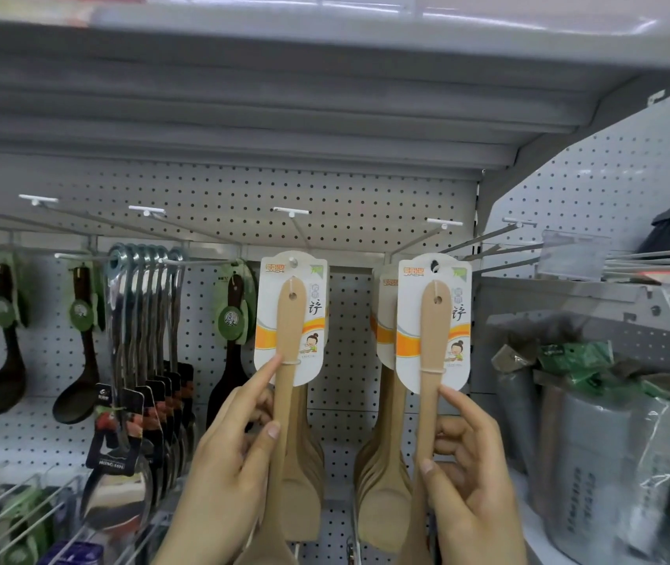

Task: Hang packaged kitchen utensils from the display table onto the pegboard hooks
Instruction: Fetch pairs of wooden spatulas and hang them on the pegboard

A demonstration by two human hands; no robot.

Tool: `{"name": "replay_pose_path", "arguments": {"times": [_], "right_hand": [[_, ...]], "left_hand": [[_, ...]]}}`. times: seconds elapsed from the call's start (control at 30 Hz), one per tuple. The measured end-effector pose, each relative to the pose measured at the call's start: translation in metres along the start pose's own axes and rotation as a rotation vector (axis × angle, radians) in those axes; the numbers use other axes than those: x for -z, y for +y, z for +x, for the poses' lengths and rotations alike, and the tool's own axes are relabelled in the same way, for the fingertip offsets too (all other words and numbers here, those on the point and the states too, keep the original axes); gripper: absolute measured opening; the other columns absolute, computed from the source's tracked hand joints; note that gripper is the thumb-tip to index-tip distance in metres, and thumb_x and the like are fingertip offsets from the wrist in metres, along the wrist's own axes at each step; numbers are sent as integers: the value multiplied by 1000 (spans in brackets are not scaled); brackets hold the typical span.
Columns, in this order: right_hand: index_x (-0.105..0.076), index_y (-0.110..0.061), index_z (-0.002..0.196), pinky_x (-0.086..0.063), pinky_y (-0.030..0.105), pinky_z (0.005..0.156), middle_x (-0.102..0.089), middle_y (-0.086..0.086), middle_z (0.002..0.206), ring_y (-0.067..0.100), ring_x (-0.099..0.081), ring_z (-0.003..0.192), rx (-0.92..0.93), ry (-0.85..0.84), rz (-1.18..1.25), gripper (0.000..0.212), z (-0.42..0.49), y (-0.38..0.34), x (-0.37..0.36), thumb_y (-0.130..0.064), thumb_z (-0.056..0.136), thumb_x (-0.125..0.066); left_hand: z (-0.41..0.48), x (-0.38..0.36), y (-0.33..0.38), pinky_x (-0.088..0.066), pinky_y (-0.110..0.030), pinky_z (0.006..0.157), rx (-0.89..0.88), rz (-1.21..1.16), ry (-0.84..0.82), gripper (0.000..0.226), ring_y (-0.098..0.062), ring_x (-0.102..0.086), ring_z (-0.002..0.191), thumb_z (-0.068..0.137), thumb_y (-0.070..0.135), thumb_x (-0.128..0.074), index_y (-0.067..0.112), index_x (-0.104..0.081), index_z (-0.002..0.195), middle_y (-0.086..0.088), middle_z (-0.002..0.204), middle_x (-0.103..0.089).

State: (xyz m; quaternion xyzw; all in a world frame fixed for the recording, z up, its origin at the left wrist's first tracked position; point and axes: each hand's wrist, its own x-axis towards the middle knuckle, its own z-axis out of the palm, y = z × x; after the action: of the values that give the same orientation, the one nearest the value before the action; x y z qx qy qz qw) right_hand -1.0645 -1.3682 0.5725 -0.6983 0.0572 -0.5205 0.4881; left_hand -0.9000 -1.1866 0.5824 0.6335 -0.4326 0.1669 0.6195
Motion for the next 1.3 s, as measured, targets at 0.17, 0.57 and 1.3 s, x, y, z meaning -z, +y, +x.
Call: {"name": "replay_pose_path", "arguments": {"times": [0.17, 0.57, 1.3], "right_hand": [[-59, -63, 130, -59, 56, 89, -69, -3, 106, 25, -68, 96, 1, 3, -2, 101, -1, 4, 0, 29, 88, -60], [-57, -62, 135, -59, 45, 88, -64, -6, 107, 22, -67, 99, 16, 5, 3, 97, -2, 10, 1, 24, 92, -59], [-52, -52, 148, -58, 51, 88, -66, -4, 113, 24, -67, 102, 27, -17, -4, 91, -2, 34, 2, 20, 94, -59]], "left_hand": [[2, -2, -4, -54, -50, 102, 19, -8, 6, 77, -16, -59, 113, 106, 4, -58, 65, -44, 150, 12, 119, -60], [5, -3, -12, -53, -20, 85, -11, -1, -1, 77, -14, -60, 106, 106, 2, -57, 63, -43, 152, 14, 117, -59], [7, -6, -15, -52, -18, 90, -15, 25, -5, 78, -12, -58, 114, 105, 1, -57, 62, -42, 152, 19, 116, -58]]}}
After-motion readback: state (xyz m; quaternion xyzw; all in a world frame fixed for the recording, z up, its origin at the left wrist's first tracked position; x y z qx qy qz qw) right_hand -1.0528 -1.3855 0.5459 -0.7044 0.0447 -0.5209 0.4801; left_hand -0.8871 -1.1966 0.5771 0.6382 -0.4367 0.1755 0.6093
